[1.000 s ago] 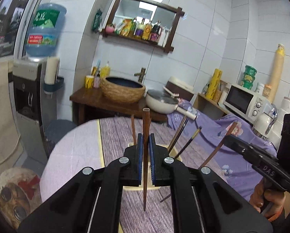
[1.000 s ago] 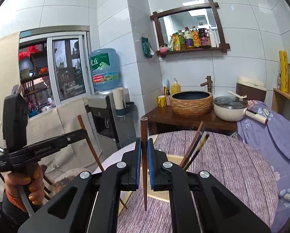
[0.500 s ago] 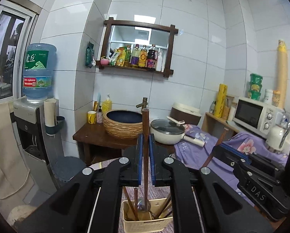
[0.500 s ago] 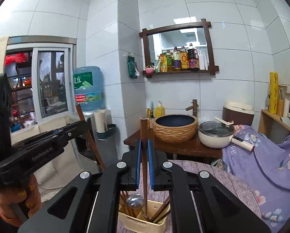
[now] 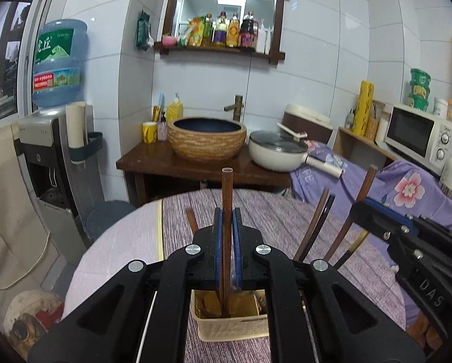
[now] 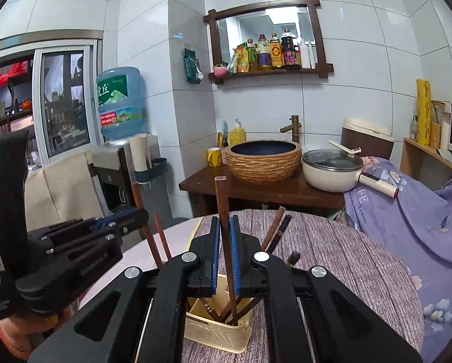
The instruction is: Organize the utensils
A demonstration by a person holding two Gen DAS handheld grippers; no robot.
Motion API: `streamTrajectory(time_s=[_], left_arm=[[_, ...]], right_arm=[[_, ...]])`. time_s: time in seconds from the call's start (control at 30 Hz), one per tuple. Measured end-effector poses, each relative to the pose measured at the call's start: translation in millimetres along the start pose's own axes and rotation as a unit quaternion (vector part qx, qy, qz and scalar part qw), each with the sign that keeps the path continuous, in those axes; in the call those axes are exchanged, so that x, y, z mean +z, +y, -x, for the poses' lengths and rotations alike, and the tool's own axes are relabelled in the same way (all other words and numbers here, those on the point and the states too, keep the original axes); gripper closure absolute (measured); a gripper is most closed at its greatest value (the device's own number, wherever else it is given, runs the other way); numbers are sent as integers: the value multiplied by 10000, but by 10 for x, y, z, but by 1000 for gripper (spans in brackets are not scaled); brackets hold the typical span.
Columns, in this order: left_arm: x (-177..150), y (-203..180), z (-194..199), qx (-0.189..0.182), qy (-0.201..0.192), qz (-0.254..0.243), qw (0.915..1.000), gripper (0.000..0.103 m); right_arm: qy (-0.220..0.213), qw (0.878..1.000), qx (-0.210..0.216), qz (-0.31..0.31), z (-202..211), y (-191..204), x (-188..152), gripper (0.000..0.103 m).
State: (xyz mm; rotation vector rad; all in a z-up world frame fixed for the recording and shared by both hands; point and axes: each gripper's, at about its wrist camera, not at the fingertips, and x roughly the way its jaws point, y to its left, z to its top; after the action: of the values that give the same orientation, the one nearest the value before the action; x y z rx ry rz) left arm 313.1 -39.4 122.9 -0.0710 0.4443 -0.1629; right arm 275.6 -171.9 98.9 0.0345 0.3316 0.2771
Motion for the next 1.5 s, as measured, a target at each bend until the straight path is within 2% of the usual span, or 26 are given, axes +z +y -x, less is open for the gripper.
streamTrajectory(time_s=[0.17, 0.33, 0.4, 0.47, 0.5, 0.53, 0.57, 0.6, 0.63, 0.67, 0.7, 0.73, 0.87, 1.0, 1.2, 1.3, 1.5], left_arm=[[-225, -10, -198, 40, 244, -35, 9997, 96], [-331, 4, -209, -11, 230, -22, 9997, 96], [-356, -11, -167, -16, 199, -92, 9998, 96], [-378, 9, -85, -17, 128, -92, 9999, 92], [-396, 27, -25, -30, 87, -75, 9999, 87], [-433, 65, 73, -26, -14, -30, 10000, 64], [-468, 89, 182, 4, -145, 5, 9999, 30], [-530, 127, 333, 67, -407, 32, 9991, 18], [-572, 150, 460, 138, -636, 15, 9979, 12], [-629, 168, 585, 233, -826, -55, 9963, 11], [-688, 170, 693, 324, -937, -171, 9949, 9], [-784, 175, 816, 446, -1034, -321, 9931, 6], [-1143, 241, 1158, 583, -1190, -504, 9899, 6], [-1563, 342, 1356, 592, -1029, -206, 9927, 6], [-2189, 370, 1586, 524, -786, -89, 9955, 6], [-2434, 353, 1730, 447, -683, -141, 9966, 6], [-2607, 270, 2161, 438, -1055, -250, 9931, 6]], right_arm=[[297, 9992, 60, -274, -175, -94, -144, 96], [341, 9989, 58, -318, -204, -119, -251, 94], [283, 9992, 40, -270, -162, -106, -268, 85], [80, 9998, -44, -190, -52, -89, -271, 63], [-37, 9998, -71, -164, 13, -88, -277, 58], [-168, 9997, -109, -129, 97, -83, -293, 48], [-313, 9994, -163, -64, 203, -71, -313, 36], [-457, 9987, -218, 14, 316, -57, -348, 29], [-537, 9982, -254, 62, 384, -53, -374, 17], [-637, 9974, -299, 132, 507, -41, -444, 8], [-687, 9969, -321, 184, 591, -19, -508, 6], [-710, 9967, -334, 214, 649, -4, -564, 6], [-620, 9972, -270, 318, 920, 97, -961, 6], [-549, 9976, -390, 153, 1115, 132, -1398, 6], [-425, 9948, -890, 269, 1411, 258, -2034, 6], [-569, 9934, -918, 383, 1640, 357, -2209, 6], [-900, 9931, -623, 429, 2037, 545, -2266, 6]])
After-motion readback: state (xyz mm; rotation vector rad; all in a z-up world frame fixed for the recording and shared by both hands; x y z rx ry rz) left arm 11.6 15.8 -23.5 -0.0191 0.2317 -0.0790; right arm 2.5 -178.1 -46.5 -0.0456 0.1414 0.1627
